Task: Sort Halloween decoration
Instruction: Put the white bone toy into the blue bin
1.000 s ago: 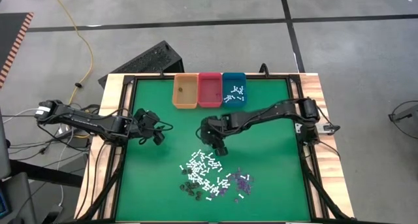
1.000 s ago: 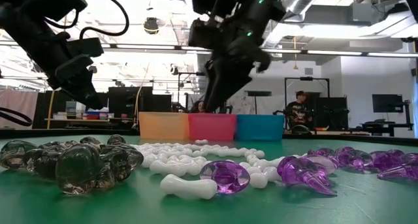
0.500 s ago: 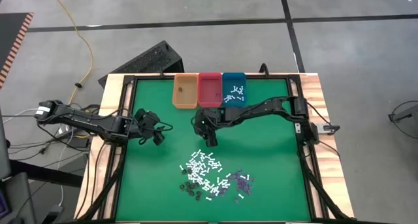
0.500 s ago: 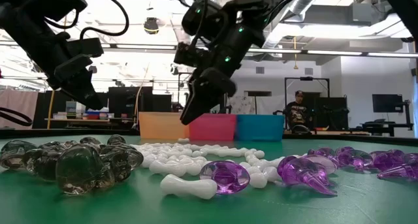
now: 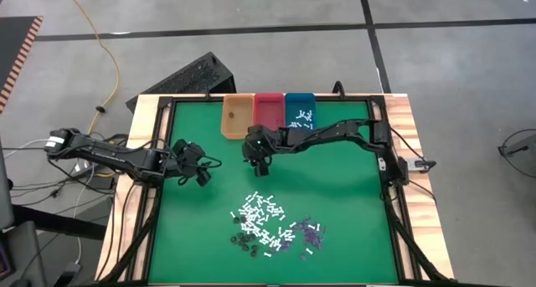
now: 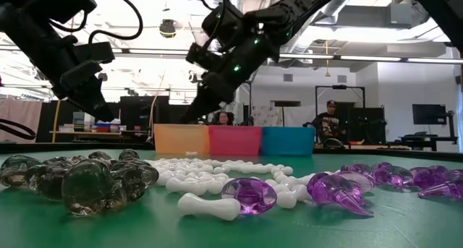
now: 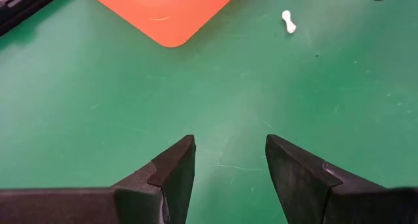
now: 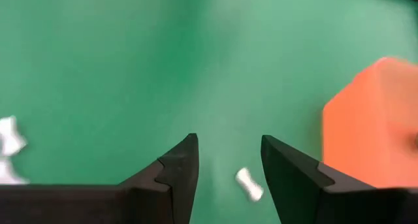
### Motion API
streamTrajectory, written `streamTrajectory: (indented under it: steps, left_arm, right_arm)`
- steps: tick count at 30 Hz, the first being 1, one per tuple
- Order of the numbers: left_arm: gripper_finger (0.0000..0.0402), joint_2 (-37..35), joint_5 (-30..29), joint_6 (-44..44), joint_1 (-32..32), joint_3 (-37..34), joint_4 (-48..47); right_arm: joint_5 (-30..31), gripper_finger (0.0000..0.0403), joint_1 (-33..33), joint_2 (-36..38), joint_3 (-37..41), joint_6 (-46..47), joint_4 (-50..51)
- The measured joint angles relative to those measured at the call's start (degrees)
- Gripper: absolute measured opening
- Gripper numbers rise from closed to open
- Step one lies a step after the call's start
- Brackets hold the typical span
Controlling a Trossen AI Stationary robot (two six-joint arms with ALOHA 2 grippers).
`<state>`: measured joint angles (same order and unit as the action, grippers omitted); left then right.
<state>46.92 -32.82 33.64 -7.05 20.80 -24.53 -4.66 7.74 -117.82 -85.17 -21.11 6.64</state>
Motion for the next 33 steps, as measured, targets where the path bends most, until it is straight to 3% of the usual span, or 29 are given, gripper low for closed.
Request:
streamTrajectory:
  steps: [7,15,33]
  left_arm:
    - [0.0179,0.0,0.87,-0.42,0.0,0.0,-0.05]
    - [0.0179,0.02,0.42,-0.42,0.0,0.0,0.05]
    - [0.0179,0.02,0.92,-0.03,0.0,0.0,-0.07]
  right_arm:
    - [0.02,0.0194,-0.14,-4.28,0.06,3.44,-6.53]
    - [4.41,0.0194,1.5,-4.39,0.03,5.78,-11.44]
    - [4.85,0.0194,1.89,-6.72,0.14,11.41,-12.87]
